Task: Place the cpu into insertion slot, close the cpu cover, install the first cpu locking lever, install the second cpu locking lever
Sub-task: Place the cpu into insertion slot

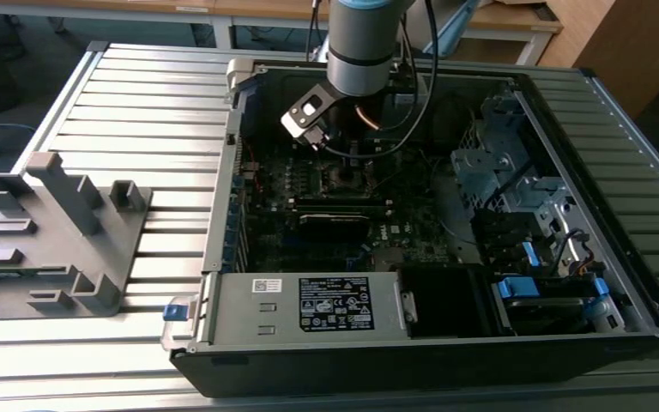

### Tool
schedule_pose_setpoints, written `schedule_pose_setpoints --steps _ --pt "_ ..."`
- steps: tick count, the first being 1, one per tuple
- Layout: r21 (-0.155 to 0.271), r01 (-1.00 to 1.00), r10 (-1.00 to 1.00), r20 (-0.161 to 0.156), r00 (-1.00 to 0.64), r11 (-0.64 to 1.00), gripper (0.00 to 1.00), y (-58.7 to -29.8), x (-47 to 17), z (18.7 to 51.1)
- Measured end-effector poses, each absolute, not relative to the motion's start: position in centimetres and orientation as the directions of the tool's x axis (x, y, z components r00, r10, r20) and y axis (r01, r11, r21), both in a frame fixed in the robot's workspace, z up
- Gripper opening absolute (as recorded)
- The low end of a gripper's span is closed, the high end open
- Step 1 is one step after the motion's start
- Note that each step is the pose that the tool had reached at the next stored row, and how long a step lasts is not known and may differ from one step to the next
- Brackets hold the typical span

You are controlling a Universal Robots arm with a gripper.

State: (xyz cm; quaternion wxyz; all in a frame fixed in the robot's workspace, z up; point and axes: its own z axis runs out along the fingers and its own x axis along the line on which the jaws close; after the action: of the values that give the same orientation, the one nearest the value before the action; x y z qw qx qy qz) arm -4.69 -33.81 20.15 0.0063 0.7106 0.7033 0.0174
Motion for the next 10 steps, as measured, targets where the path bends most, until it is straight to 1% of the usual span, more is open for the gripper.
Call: schedule_pose_setpoints --steps 10 --pt "0.033 0.999 1.0 0.015 0.01 -0.01 0.11 -33.83 -4.78 19.72"
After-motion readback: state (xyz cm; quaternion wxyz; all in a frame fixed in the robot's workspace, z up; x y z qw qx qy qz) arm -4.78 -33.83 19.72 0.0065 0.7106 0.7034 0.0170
